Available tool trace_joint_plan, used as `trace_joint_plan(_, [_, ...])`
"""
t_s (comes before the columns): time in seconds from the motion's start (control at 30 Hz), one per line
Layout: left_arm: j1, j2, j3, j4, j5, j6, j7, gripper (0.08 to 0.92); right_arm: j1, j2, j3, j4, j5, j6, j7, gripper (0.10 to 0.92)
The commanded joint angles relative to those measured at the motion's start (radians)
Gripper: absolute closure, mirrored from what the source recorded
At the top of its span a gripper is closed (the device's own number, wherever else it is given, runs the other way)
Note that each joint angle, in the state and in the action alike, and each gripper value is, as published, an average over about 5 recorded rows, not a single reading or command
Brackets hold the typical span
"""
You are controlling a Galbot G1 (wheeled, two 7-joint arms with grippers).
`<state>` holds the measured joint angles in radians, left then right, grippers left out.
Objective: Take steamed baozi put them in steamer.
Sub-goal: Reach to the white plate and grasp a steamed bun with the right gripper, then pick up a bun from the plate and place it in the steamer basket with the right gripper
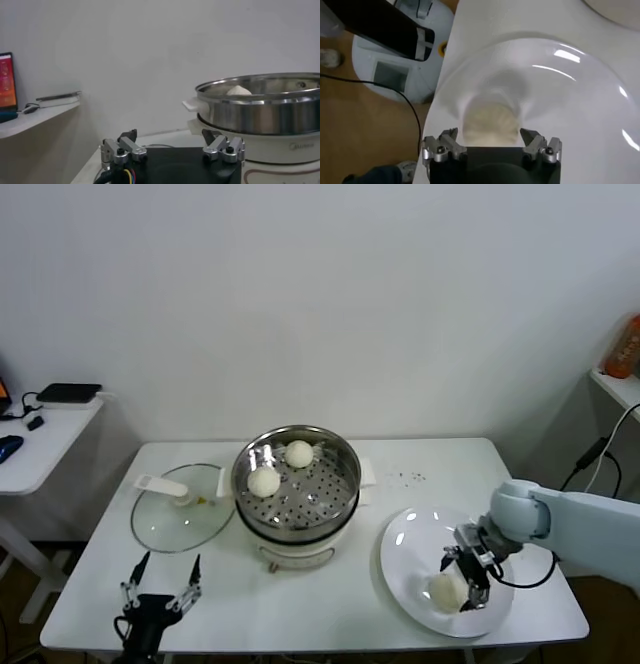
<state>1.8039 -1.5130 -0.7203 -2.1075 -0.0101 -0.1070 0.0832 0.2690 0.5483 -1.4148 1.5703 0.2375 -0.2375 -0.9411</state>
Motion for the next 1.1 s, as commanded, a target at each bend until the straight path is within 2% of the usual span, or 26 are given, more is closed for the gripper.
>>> trace_joint_plan(0.03, [0.001, 0.001, 0.0, 0.0, -0.001, 0.0, 0.0, 0.177, -0.031, 0.005, 0.015, -0.003, -0.009, 0.0, 0.006, 0.203])
trace_joint_plan(0.43, [0.002, 0.0, -0.002, 0.001, -0.001, -0.001, -0.001, 0.177, -0.052, 0.008, 0.037, -0.014, -0.028, 0.0, -0.004, 0.21])
trace_joint_plan(0.63, [0.001, -0.001, -0.001, 0.001, -0.001, -0.001, -0.001, 0.177, -0.05, 0.004, 0.054, -0.017, -0.031, 0.001, -0.017, 0.309])
trace_joint_plan(0.87, [0.001, -0.001, -0.001, 0.004, -0.001, -0.003, -0.001, 0.177, -0.024, -0.003, 0.068, -0.012, -0.034, 0.012, -0.031, 0.351])
trace_joint_plan(1.0, [-0.002, 0.001, -0.002, 0.007, -0.003, -0.001, -0.001, 0.177, 0.046, -0.001, 0.082, 0.006, -0.054, 0.052, -0.061, 0.354])
trace_joint_plan(1.1, [-0.007, 0.0, -0.001, 0.007, -0.002, 0.003, -0.001, 0.177, 0.144, 0.011, 0.077, 0.027, -0.114, 0.137, -0.104, 0.35])
